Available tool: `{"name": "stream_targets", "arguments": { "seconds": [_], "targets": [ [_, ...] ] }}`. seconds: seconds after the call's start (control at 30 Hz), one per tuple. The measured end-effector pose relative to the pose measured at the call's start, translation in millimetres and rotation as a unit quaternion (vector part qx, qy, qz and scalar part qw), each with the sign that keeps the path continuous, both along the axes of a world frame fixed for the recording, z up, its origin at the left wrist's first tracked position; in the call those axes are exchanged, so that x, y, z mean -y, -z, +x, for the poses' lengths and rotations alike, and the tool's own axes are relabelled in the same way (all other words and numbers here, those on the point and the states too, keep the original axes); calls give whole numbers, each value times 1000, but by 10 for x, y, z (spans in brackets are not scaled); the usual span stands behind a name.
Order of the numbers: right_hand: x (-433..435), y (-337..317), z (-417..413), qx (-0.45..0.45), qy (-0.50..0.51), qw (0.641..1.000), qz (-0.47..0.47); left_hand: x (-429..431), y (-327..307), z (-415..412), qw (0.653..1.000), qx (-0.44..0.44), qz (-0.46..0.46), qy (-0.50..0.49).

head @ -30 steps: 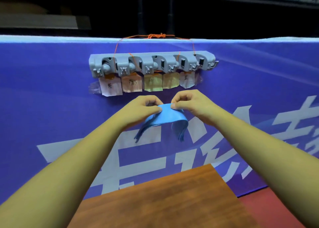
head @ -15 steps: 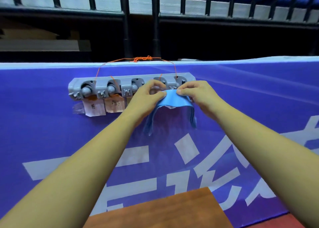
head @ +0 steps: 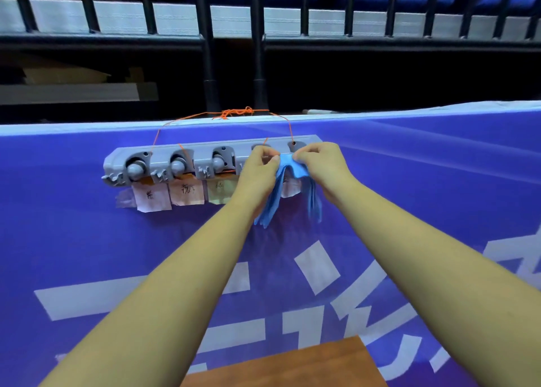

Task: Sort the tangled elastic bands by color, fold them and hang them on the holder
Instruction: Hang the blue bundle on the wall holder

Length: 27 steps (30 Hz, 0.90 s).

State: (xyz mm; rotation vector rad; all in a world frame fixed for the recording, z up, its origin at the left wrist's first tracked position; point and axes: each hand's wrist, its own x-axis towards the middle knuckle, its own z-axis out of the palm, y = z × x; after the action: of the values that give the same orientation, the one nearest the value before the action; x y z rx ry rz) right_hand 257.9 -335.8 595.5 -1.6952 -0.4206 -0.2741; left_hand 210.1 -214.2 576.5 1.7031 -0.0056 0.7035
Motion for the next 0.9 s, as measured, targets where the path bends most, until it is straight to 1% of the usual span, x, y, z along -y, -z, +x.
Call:
{"name": "stream_targets", "arguments": {
  "seconds": [0.1, 0.17, 0.27, 0.3, 0.37, 0.47, 0.53, 0.63, 0.77, 0.9],
  "targets": [
    [-39, 71, 39, 5, 2, 1000, -7, -35, 69, 33, 1000, -25, -4, -5],
    [-38, 116, 36, 11, -11, 1000, 5, -100, 166, 22, 999, -21, 7, 34],
    [7, 178, 48, 41, -26, 999, 13, -191, 339, 10, 992, 10, 94, 83],
    [29, 197, 49, 48, -31, 998, 6, -211, 365, 9, 991, 23, 101, 87],
    [53, 242, 55, 45, -50, 998, -2, -236, 379, 14, 992, 49, 70, 96],
    [94, 312, 74, 7, -113, 992, 52, -192, 335, -25, 991, 68, 56, 101],
    [156, 362, 85, 4, -159, 985, 71, -165, 328, -39, 991, 76, 53, 94],
    [234, 450, 64, 39, -191, 980, 31, -153, 319, -30, 993, 75, 62, 67],
    [212, 483, 34, 101, -150, 983, -16, -125, 341, -9, 992, 86, 86, 44],
    [185, 431, 24, 128, -76, 989, -5, -150, 433, 64, 978, 111, 173, -23]
  ]
}}
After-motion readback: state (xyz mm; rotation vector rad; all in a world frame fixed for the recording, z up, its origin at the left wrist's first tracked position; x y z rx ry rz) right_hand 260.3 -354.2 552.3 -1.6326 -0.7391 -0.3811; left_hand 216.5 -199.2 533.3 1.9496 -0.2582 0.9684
